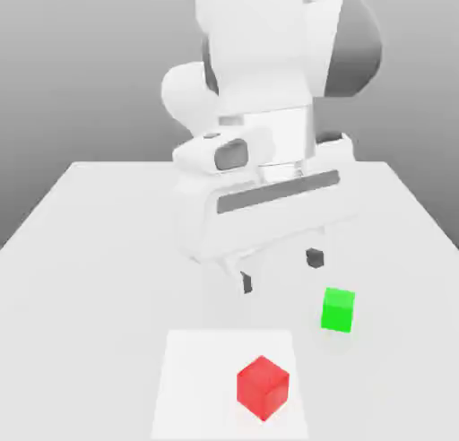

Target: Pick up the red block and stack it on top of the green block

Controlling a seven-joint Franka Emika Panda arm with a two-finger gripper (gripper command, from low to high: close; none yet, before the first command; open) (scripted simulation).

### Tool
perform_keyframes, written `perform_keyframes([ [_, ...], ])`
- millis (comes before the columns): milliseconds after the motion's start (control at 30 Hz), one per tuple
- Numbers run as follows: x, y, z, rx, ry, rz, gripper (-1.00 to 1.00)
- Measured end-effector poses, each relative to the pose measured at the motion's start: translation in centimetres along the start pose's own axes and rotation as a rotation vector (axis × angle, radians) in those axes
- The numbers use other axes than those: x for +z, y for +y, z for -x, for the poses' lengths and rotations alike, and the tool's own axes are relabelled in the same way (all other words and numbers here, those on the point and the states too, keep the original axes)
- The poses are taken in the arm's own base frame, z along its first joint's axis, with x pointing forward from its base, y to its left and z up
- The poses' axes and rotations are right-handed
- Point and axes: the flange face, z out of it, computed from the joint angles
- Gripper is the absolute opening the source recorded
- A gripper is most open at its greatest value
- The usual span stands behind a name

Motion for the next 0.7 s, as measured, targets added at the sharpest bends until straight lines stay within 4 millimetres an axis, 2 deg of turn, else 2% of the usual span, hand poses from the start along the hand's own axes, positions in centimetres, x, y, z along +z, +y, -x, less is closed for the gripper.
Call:
perform_keyframes([
  [167, 8.3, 1.3, 3.4, -0.139, -0.120, 0.087, 0.00],
  [333, 14.3, 2.2, 4.5, -0.162, -0.137, 0.102, 0.00],
  [367, 15.2, 2.3, 4.7, -0.161, -0.138, 0.101, -1.00],
  [567, 15.7, 2.4, 4.8, -0.161, -0.141, 0.101, -1.00],
  [633, 14.5, 2.2, 4.6, -0.163, -0.139, 0.102, -1.00],
  [700, 12.4, 1.9, 4.3, -0.163, -0.138, 0.102, -1.00],
])
